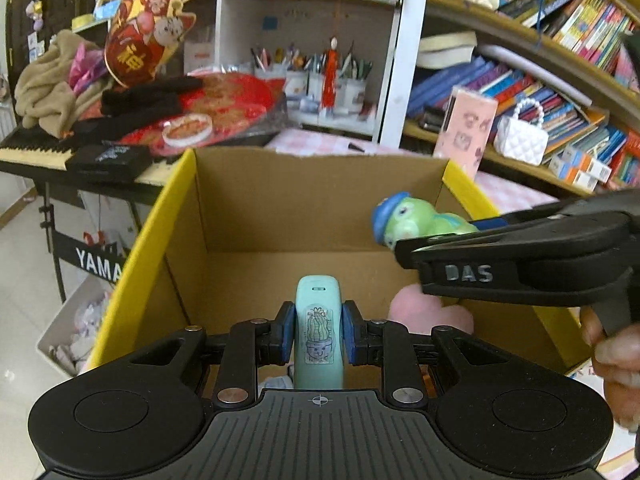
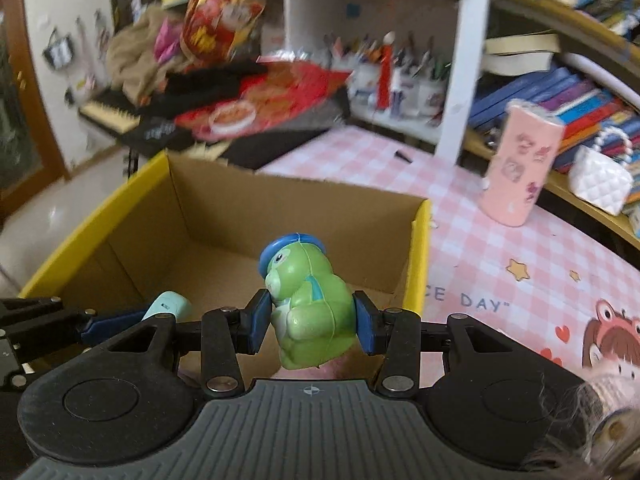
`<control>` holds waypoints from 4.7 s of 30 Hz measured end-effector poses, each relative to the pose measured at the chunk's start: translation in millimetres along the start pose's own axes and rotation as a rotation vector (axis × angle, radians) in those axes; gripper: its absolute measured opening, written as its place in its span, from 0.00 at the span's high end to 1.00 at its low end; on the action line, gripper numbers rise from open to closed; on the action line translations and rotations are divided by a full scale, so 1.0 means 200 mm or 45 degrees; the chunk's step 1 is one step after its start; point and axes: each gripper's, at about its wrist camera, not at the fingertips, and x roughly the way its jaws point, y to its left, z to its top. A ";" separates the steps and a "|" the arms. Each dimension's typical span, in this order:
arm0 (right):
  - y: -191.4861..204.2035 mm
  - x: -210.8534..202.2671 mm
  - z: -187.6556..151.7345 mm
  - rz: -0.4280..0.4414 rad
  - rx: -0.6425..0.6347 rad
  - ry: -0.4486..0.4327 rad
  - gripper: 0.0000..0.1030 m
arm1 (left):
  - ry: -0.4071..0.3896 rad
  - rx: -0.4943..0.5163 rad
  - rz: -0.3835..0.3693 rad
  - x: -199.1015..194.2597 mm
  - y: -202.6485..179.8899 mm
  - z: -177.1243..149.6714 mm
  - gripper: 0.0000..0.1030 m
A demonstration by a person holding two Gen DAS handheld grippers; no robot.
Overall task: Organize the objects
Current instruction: 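Carry the stamp and frog toy over the yellow box, then open both tools to drop the stamp and frog into the box, then move both open tools back toward the remaining toys, then grasp the blue plastic bag with the left tool while the right tool grasps the white foam block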
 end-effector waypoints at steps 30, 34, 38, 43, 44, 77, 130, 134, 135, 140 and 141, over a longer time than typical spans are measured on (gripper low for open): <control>-0.03 -0.27 0.01 -0.040 0.093 -0.186 0.48 | -0.232 -0.026 -0.004 -0.31 0.00 0.03 0.39; -0.02 -0.46 -0.08 -0.119 0.142 -0.286 0.46 | -0.329 0.034 0.031 -0.47 0.00 -0.01 0.27; 0.00 -0.63 -0.24 -0.175 0.200 -0.306 0.46 | -0.353 0.051 0.051 -0.60 0.02 -0.09 0.24; 0.10 -0.69 -0.44 -0.206 0.260 -0.222 0.47 | -0.273 0.000 0.063 -0.66 0.07 -0.24 0.21; 0.13 -0.68 -0.48 -0.218 0.243 -0.193 0.47 | -0.252 -0.010 0.066 -0.67 0.07 -0.27 0.21; 0.13 -0.95 -1.17 -0.388 0.419 0.048 0.48 | 0.048 0.076 -0.199 -0.72 -0.30 -0.71 0.18; -0.92 -0.35 -0.83 -0.152 0.275 -0.032 0.57 | 0.118 -0.011 0.124 -0.21 -1.06 -0.35 0.19; -1.02 -0.47 -0.87 -0.193 0.324 -0.080 0.58 | 0.116 0.025 0.116 -0.12 -1.13 -0.32 0.23; -1.05 -0.50 -0.89 -0.205 0.348 -0.075 0.58 | 0.126 0.055 0.150 -0.08 -1.16 -0.32 0.30; -1.14 -0.58 -1.00 -0.231 0.404 0.009 0.58 | 0.144 0.122 0.229 0.10 -1.21 -0.30 0.40; -1.15 -0.60 -1.03 -0.235 0.411 0.027 0.58 | 0.149 0.123 0.238 0.13 -1.21 -0.30 0.40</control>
